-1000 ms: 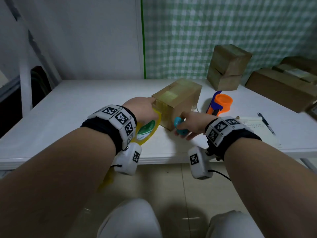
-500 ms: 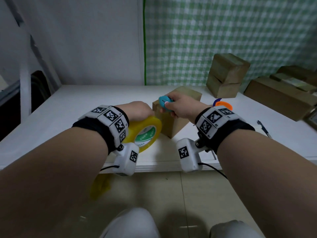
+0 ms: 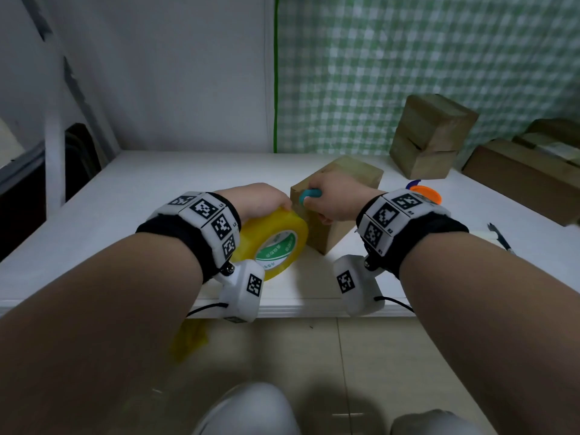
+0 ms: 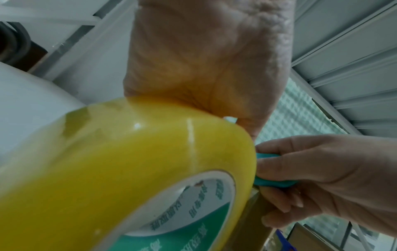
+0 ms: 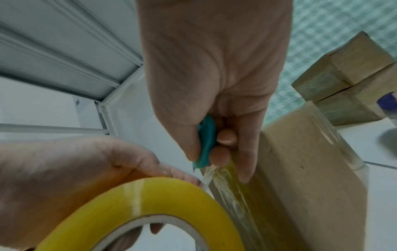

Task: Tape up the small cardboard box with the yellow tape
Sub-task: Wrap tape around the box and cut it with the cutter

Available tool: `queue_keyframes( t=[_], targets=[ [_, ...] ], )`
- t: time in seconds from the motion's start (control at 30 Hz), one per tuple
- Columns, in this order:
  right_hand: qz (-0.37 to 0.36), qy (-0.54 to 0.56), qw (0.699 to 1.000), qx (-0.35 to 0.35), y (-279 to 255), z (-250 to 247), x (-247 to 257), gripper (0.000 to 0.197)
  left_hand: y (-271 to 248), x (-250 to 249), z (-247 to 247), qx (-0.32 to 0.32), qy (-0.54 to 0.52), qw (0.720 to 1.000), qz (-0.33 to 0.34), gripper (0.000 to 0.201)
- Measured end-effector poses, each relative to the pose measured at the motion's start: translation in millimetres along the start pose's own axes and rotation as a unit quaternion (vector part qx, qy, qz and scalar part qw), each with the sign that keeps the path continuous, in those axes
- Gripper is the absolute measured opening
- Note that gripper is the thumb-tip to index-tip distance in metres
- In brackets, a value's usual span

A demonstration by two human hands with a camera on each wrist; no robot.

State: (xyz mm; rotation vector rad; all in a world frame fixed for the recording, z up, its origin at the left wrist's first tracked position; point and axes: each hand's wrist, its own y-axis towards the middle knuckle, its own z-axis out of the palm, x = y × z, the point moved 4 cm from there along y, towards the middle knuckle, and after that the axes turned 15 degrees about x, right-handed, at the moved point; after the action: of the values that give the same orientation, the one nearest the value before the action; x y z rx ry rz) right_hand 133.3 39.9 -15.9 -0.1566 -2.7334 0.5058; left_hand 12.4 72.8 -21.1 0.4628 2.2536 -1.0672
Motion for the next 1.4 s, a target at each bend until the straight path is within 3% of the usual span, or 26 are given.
queue_keyframes(
  t=[0.13,0.5,1.4],
  targets=[
    [0.016,0.007,1.0,0.006,1.5,-0.1,1.3,0.029,-0.3,-0.4,-0.8,0.002,-0.007,1.0,-0.004,0.038],
    [0.01,-0.025,1.0,0.008,-2.5,0.2,6.0,0.036,2.1,2.6,-1.3,0.021,-0.051,0.998,-0.009,0.039],
    [0.019,-0.127,0.992,0.004,-2.2,4.6,15.7,0.042,0.1,-0.9,4.7,0.012,-0.024,1.0,0.008,0.038]
  ],
)
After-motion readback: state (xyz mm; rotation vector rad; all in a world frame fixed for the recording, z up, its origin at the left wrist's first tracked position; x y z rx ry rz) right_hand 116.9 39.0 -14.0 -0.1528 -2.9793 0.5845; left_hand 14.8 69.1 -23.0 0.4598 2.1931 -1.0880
